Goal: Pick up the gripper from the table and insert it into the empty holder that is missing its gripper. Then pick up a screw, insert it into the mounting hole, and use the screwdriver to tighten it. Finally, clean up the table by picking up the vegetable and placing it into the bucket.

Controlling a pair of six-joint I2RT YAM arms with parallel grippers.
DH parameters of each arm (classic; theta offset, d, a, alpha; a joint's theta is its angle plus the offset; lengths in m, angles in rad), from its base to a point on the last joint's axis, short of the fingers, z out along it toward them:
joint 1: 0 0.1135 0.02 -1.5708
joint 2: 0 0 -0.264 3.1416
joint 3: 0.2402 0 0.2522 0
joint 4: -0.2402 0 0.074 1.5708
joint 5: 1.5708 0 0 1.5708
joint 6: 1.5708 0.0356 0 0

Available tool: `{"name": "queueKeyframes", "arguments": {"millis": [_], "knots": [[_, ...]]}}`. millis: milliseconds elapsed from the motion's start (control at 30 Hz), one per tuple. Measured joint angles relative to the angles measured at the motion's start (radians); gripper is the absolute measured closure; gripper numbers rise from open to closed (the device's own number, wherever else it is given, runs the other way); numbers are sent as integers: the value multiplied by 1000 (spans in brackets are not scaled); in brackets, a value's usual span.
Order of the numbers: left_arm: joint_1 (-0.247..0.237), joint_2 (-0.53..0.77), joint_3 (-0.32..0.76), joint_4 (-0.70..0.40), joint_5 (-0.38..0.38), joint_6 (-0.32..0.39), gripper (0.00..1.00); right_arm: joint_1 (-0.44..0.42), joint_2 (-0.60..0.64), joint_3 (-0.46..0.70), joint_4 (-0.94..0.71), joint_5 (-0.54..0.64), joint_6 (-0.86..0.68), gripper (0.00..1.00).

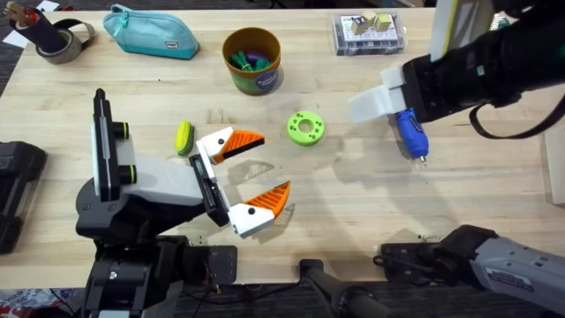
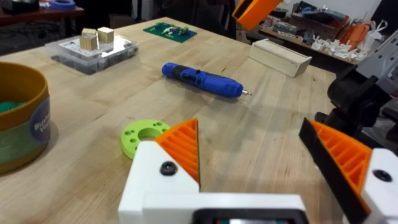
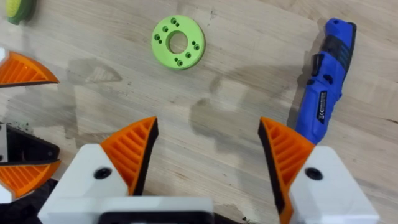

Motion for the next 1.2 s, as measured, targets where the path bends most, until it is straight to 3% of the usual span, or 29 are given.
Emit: {"name": "queueKeyframes", "arguments": {"millis": [767, 833, 900, 1033, 1100, 1200], "knots": [[0, 0, 0, -4, -1, -1, 25, 0, -24, 0, -1, -114, -106, 29], [0, 0, 0, -4, -3, -4, 129, 0, -31, 0, -2, -116, -110, 29], [0, 0, 0, -4, -5, -8, 334, 0, -33, 0, -2, -117, -112, 29], [0, 0, 0, -3, -8, -2, 923, 0, -32, 0, -2, -121, -113, 29], [0, 0, 0, -3, -10, -1, 992, 0, -32, 0, -2, -121, -113, 29], [0, 0, 0, -3, -11, -1, 994, 0, -32, 0, -2, -121, -113, 29]]}}
